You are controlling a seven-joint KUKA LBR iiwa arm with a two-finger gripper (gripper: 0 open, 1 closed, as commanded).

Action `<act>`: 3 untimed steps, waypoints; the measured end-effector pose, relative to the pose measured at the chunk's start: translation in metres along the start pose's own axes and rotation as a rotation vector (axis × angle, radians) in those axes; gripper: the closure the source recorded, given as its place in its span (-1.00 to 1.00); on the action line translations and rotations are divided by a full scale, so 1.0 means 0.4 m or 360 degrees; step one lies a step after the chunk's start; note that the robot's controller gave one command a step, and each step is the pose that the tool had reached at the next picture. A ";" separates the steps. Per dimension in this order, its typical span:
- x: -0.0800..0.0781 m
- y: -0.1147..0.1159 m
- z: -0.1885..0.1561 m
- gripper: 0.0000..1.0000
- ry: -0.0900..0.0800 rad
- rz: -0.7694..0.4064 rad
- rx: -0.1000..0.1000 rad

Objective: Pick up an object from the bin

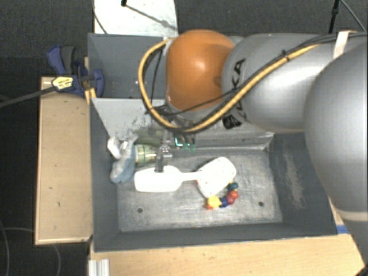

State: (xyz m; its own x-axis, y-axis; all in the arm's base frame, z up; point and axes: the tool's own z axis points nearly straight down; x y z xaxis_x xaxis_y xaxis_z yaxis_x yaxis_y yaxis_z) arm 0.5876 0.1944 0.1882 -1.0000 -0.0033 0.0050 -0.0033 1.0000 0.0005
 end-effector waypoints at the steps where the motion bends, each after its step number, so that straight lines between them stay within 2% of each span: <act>1: -0.005 -0.002 -0.012 -1.00 -0.0013 0.0006 -0.0002; 3: -0.009 -0.027 0.250 -1.00 -0.0046 -0.0064 -0.0008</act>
Offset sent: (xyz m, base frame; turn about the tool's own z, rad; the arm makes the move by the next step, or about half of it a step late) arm 0.0024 -0.0074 -0.1182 -0.0700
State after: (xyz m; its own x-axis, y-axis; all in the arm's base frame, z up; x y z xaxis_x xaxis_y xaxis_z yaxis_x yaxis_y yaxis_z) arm 0.5908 0.1834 0.0880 -0.9988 -0.0432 -0.0238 -0.0433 0.9990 0.0053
